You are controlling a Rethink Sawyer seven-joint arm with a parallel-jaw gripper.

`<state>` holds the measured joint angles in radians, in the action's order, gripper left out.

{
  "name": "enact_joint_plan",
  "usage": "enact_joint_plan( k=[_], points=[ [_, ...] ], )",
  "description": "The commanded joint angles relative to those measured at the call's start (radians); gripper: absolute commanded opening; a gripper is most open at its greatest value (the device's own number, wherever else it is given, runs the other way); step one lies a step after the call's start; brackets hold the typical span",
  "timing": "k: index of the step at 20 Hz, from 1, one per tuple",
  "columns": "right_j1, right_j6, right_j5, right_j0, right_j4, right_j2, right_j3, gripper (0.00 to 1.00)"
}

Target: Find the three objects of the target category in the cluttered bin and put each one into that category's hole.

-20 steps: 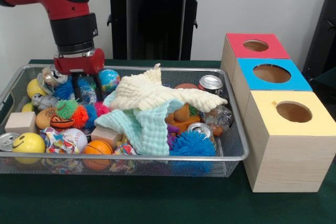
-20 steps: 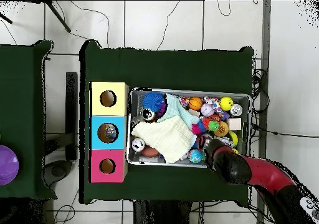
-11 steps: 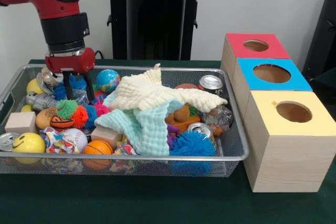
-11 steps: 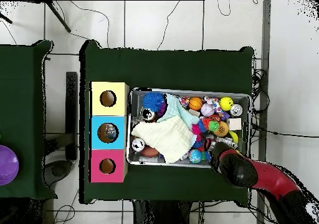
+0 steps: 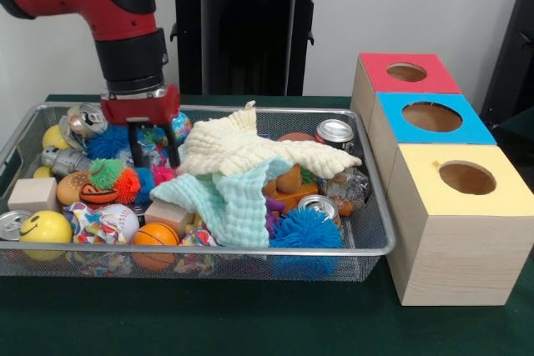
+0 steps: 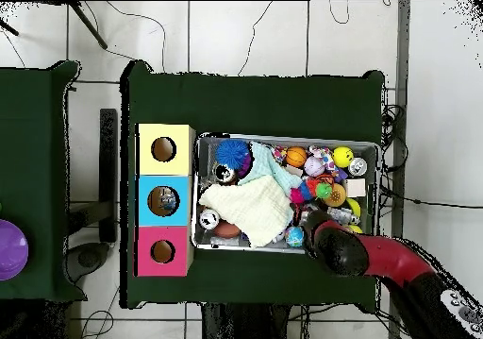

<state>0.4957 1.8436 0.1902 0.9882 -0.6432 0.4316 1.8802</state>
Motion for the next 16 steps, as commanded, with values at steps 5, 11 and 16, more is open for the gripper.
enact_joint_plan(
  k=[5,11,16],
  points=[
    [-0.057,-0.017,-0.005,-0.009,-0.061,-0.015,-0.104,1.0],
    [-0.086,-0.132,0.089,0.094,-0.052,0.074,-0.114,1.0],
    [-0.077,-0.157,0.145,0.122,-0.037,0.11,-0.11,1.0]
  ],
)
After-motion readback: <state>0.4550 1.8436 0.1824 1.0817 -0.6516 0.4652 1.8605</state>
